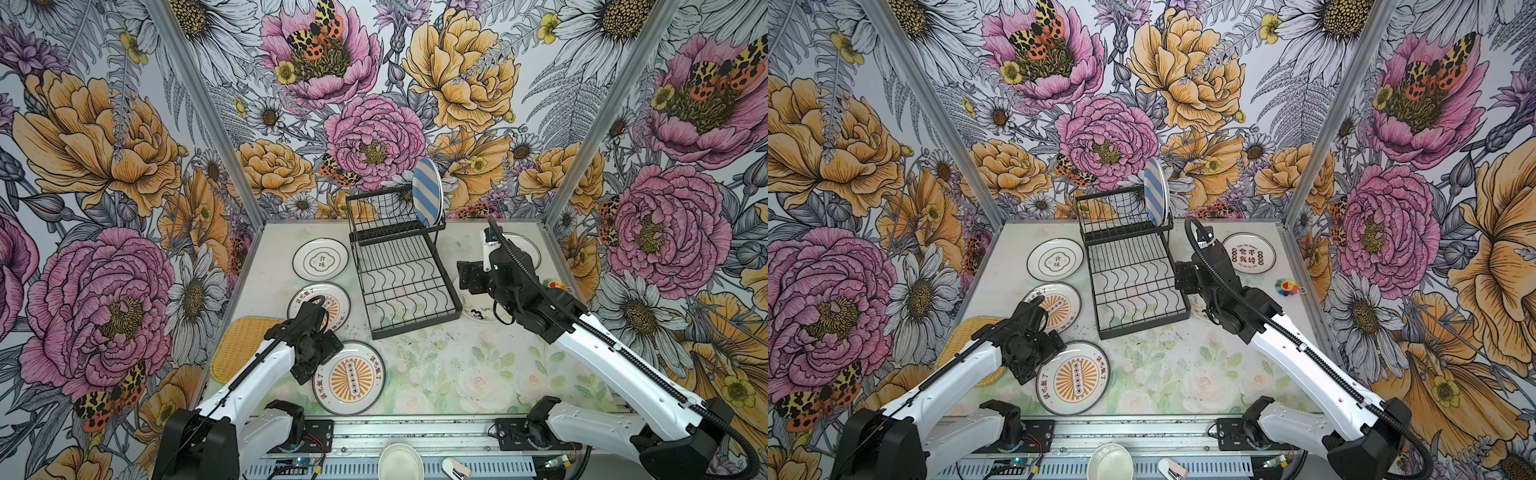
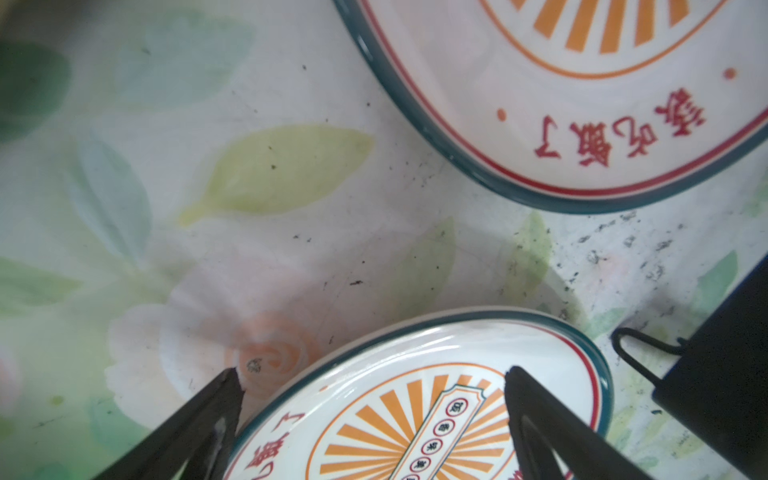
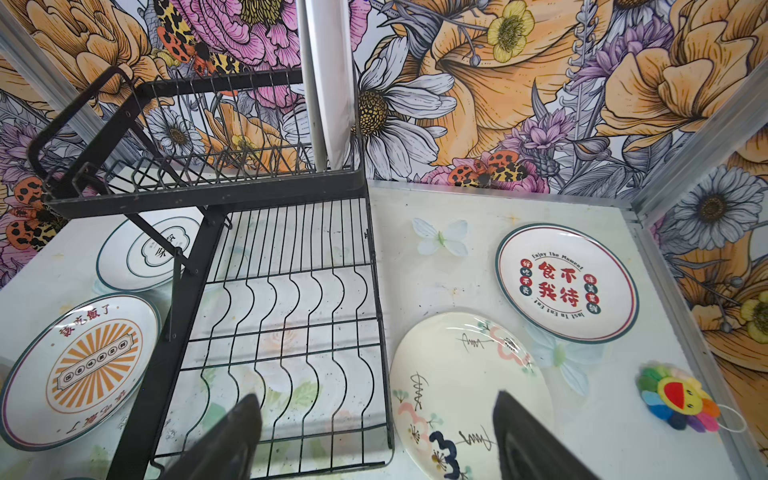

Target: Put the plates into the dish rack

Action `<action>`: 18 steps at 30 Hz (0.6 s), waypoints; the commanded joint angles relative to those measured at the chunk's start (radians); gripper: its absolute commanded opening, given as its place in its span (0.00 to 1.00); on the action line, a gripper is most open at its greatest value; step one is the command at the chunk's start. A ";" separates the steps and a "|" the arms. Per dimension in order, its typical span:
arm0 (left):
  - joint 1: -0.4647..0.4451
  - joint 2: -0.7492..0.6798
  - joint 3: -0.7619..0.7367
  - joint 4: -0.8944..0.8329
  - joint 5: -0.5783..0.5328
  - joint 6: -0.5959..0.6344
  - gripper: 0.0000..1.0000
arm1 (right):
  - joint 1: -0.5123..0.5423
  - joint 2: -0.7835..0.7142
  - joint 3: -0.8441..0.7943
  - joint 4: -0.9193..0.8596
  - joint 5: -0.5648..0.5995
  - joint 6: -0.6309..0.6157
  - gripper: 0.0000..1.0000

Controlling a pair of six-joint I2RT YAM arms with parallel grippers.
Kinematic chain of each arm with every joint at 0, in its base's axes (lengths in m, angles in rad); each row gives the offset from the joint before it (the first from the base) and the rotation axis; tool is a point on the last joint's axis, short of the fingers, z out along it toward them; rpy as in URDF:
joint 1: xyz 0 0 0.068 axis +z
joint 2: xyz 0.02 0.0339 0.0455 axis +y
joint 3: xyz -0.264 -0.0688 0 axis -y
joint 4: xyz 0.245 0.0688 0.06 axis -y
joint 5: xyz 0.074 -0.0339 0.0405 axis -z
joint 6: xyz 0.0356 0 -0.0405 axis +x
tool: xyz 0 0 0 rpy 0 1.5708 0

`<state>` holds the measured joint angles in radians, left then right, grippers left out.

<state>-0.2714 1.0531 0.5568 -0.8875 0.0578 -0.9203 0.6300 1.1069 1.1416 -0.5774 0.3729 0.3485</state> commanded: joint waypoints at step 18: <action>-0.234 -0.029 -0.031 0.137 0.087 -0.206 0.99 | 0.007 -0.045 -0.087 -0.118 -0.312 0.143 0.87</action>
<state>-0.4889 1.0275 0.5373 -0.8116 0.1139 -1.0851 0.6300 1.0515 1.0870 -0.6697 0.2108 0.4351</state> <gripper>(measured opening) 0.987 0.869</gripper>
